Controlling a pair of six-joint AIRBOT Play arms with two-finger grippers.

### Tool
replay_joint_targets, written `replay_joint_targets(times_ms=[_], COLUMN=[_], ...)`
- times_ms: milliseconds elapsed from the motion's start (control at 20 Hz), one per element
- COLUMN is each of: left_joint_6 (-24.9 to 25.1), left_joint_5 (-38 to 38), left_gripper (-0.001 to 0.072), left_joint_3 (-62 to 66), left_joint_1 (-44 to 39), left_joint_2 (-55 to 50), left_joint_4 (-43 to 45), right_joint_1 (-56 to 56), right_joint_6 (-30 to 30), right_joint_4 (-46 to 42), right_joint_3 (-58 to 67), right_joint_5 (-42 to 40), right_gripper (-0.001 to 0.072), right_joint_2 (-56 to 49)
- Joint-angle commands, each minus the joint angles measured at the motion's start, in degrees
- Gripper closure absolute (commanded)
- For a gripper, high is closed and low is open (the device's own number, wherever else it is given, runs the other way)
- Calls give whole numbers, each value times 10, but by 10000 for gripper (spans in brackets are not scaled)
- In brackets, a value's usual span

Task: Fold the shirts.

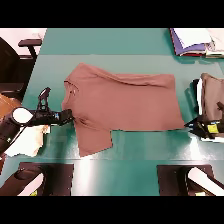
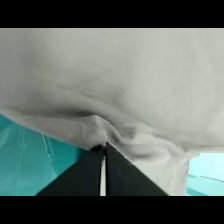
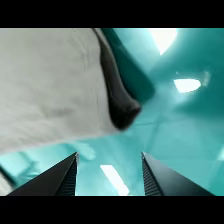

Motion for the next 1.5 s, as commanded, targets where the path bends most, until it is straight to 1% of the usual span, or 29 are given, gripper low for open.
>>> replay_joint_targets(times_ms=[0, 100, 150, 250, 300, 350, 450, 650, 800, 950, 1100, 1250, 1350, 1450], left_joint_6=[3, 3, 3, 2, 2, 2, 2, 2, 3, 12, 11, -2, -2, -2], left_joint_5=[-1, -1, -1, -2, -4, -14, -60, -122, -134, -143, -142, -137, -123, -137], left_gripper=[682, 682, 682, 682, 682, 683, 683, 683, 683, 683, 684, 684, 685, 685], left_joint_3=[2, 2, 2, 5, 14, 31, 92, 303, 502, 689, 816, 892, 901, 889], left_joint_1=[0, 0, 0, 0, 0, 0, 0, 0, 0, 0, 0, 0, 0, 0], left_joint_2=[0, 0, 0, 1, 1, 1, 8, 55, 73, 73, 73, 73, 73, 71], left_joint_4=[0, 0, 0, 10, 12, 16, 43, 116, 145, 153, 156, 179, 180, 180], right_joint_1=[16, 52, 70, 98, 108, 113, 121, 121, 116, 116, 116, 116, 116, 122], right_joint_6=[-12, -12, -12, -12, -12, -12, -12, -12, -12, -12, -10, 14, 28, 42], right_joint_4=[68, 83, 82, 80, 78, 75, 51, 39, 39, 37, 14, -48, -67, -68], right_joint_3=[-33, -18, -6, 23, 39, 59, 107, 257, 395, 523, 623, 697, 753, 798], right_joint_5=[-69, -101, -111, -115, -111, -100, -75, -49, -44, -48, -47, -29, 3, 26], right_gripper=[260, 264, 343, 600, 695, 696, 697, 697, 697, 697, 697, 698, 698, 698], right_joint_2=[-41, -63, -71, -82, -82, -74, -41, 68, 134, 182, 211, 222, 206, 180])
